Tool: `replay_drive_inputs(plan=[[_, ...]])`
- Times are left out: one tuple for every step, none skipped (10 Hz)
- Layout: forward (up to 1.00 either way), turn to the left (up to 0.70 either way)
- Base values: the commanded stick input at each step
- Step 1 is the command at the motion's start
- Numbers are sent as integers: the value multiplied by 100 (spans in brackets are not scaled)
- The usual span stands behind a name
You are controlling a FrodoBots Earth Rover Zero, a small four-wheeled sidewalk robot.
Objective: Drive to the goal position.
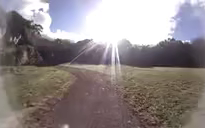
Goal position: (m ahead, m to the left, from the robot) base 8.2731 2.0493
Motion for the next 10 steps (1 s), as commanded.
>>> replay_drive_inputs(plan=[[70, 0], [70, 0], [70, 0], [70, 0], [70, 0], [70, 0], [70, 5], [70, 21], [70, 35], [70, 35]])
